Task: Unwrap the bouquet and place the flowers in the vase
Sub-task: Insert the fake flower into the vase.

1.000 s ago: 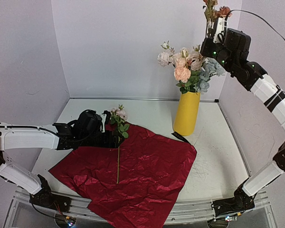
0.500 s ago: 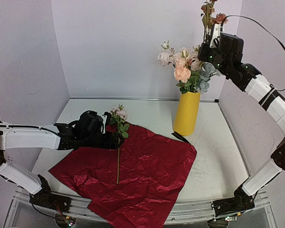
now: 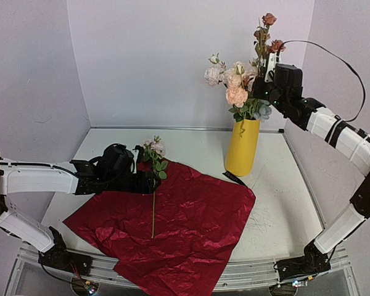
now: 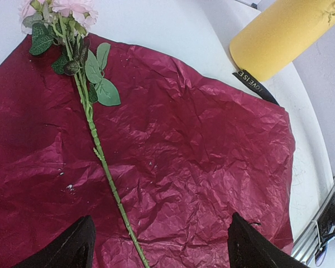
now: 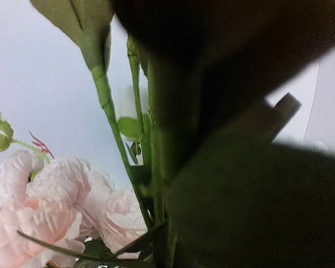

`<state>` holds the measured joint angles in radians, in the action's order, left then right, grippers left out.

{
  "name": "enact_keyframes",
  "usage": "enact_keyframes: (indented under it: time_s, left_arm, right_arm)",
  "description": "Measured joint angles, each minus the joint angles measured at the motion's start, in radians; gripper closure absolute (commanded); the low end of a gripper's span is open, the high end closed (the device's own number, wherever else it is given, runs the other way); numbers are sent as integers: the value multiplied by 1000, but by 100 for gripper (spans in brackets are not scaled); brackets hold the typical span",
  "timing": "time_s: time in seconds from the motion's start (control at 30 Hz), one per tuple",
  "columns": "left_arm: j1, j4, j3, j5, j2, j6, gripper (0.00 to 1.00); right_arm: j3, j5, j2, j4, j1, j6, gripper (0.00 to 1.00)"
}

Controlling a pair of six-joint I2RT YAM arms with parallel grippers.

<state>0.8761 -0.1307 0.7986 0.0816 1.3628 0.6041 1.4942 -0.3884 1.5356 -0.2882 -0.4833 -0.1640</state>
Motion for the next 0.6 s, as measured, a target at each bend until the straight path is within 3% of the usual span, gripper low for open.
enact_keyframes:
  time_s: [0.6]
  left_arm:
    - [0,0,0,1,0,0,17]
  right_arm:
    - [-287,121,-46,-294,1,41,100]
